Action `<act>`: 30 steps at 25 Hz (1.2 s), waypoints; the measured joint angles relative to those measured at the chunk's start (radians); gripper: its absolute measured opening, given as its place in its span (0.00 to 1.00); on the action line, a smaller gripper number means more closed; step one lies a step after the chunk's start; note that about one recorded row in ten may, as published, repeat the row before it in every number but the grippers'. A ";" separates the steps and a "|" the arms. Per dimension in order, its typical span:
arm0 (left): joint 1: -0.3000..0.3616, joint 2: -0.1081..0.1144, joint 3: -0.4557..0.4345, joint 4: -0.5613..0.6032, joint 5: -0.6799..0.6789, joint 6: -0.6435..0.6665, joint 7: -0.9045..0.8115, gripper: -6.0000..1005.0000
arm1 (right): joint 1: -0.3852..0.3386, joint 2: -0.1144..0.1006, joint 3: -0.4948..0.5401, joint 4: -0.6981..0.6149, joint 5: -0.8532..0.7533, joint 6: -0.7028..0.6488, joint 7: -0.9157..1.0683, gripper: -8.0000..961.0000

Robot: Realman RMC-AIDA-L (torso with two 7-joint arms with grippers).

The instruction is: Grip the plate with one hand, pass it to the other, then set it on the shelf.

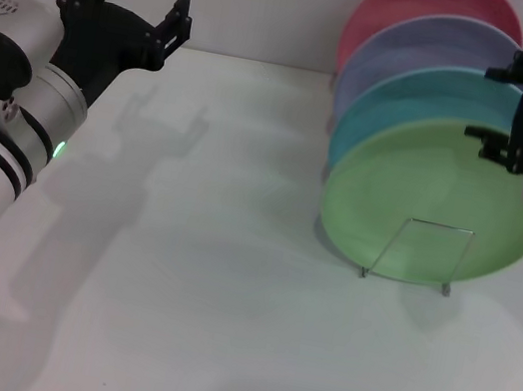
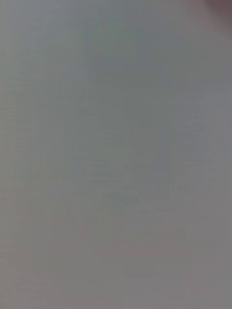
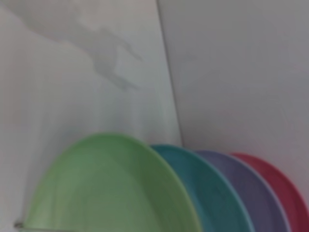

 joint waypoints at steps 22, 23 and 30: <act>-0.013 0.000 0.038 0.070 0.001 0.078 -0.026 0.77 | -0.090 0.003 -0.124 -0.004 0.245 -0.371 0.055 0.61; -0.008 0.001 0.036 0.078 0.001 0.109 -0.026 0.77 | -0.134 0.002 -0.092 -0.024 0.284 -0.570 0.046 0.61; 0.015 0.003 0.013 0.124 0.001 0.215 -0.027 0.77 | -0.229 -0.001 0.056 -0.184 0.688 -1.035 -0.156 0.61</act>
